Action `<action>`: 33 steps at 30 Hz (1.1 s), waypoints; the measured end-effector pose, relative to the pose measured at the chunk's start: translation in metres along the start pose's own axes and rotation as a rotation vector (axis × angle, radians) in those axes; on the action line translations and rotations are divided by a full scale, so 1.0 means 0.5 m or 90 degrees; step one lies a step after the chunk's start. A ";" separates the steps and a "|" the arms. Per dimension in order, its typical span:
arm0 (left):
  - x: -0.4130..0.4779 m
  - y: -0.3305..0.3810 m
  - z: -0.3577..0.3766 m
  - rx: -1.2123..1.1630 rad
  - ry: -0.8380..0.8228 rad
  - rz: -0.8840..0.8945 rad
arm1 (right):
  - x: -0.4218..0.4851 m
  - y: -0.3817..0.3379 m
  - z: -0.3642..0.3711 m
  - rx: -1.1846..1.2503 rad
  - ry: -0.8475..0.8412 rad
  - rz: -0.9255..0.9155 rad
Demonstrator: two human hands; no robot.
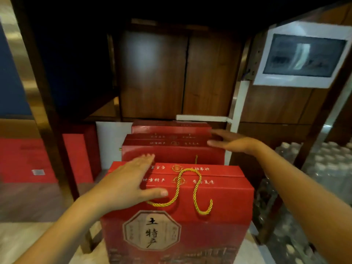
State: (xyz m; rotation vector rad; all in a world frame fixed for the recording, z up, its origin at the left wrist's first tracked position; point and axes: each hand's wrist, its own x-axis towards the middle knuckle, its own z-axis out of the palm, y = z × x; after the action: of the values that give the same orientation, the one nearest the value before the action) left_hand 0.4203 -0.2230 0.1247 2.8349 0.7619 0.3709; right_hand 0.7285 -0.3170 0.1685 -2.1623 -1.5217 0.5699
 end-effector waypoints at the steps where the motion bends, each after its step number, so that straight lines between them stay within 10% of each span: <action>1: 0.002 0.002 0.006 0.028 -0.014 -0.004 | 0.019 0.006 0.001 -0.038 -0.035 -0.017; 33: -0.010 0.021 0.007 0.086 -0.045 -0.054 | 0.054 0.068 0.025 -0.124 -0.058 -0.090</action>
State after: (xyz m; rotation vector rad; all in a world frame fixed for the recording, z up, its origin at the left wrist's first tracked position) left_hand 0.4219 -0.2351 0.1227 2.9100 0.9210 0.2131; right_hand 0.7561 -0.3002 0.1371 -2.1726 -1.8297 0.4972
